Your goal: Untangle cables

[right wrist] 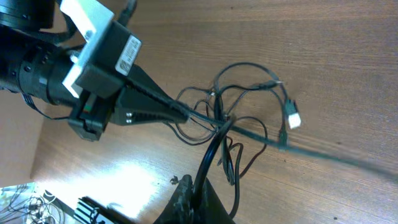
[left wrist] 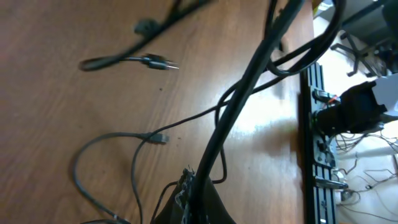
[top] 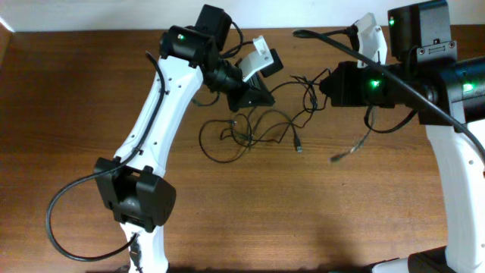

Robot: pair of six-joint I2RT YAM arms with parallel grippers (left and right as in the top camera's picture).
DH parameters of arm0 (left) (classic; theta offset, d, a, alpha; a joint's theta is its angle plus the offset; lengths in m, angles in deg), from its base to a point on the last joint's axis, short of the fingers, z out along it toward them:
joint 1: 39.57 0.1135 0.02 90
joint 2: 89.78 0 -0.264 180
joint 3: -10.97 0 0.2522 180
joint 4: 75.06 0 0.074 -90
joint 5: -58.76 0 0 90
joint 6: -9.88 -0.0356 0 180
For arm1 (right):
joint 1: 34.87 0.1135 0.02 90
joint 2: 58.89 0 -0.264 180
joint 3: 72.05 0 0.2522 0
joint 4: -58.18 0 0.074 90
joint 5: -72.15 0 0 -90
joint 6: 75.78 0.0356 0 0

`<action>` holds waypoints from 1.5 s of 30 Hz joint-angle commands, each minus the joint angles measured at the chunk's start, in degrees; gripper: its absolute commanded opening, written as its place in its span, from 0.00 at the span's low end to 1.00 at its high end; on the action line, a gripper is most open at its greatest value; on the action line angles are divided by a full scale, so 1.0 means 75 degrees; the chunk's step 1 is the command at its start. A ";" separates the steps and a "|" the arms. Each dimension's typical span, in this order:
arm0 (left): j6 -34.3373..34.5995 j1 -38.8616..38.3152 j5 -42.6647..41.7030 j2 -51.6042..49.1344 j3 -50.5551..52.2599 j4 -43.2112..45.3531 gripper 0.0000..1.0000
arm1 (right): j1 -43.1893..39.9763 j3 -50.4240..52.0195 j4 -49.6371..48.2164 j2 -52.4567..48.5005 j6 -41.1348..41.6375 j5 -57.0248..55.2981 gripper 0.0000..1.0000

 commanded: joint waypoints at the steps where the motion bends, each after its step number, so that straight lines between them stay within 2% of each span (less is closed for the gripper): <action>1: 0.1119 0.0455 0.0662 0.0023 -0.0976 0.0163 0.00 | -0.0044 -0.0090 -0.0006 -0.0233 -0.0087 -0.0163 0.04; 2: 0.1673 0.0595 0.1294 0.0023 -0.1355 0.0178 0.00 | -0.0044 -0.0090 -0.0003 -0.0356 -0.0085 -0.0160 0.04; 4: 0.3040 0.0848 0.3281 0.0023 -0.2343 0.0175 0.00 | -0.0041 -0.0090 -0.0003 -0.0740 -0.0085 -0.0160 0.04; 6: 0.3847 0.0997 0.4584 0.0023 -0.3060 0.0114 0.00 | -0.0044 -0.0090 -0.0003 -0.1172 -0.0085 -0.0256 0.04; 10: 0.4164 0.1169 0.5301 0.0023 -0.3608 -0.0026 0.00 | -0.0041 -0.0090 0.0087 -0.1932 -0.0085 -0.0822 0.04; 16: 0.5738 0.1300 0.7105 0.0026 -0.4208 0.0006 0.00 | -0.0044 0.0152 0.0245 -0.3348 -0.0087 -0.0985 0.04; 18: 0.6079 0.1539 0.7111 0.0073 -0.4610 0.0000 0.00 | -0.0044 0.0160 0.0251 -0.3713 -0.0082 -0.0988 0.04; 23: 0.6129 0.1766 0.6980 0.0449 -0.4989 -0.0047 0.00 | -0.0050 0.0160 0.0251 -0.4004 -0.0079 -0.1201 0.04; 26: 0.6132 0.1766 0.6496 0.1058 -0.4989 0.0079 0.00 | -0.0076 0.0160 0.0245 -0.4004 -0.0055 -0.1393 0.04; 33: 0.6129 0.1766 0.6502 0.2535 -0.4986 0.0239 0.00 | -0.0318 0.0160 0.0096 -0.4007 -0.0058 -0.1416 0.04; 39: 0.6129 0.1766 0.6502 0.2626 -0.4986 0.0157 0.00 | -0.0379 0.0160 0.0073 -0.4007 -0.0061 -0.1413 0.04; 45: 0.6269 0.1766 0.6505 0.2655 -0.4986 0.1288 0.00 | -0.0391 0.0160 0.0020 -0.4007 -0.0061 -0.1413 0.04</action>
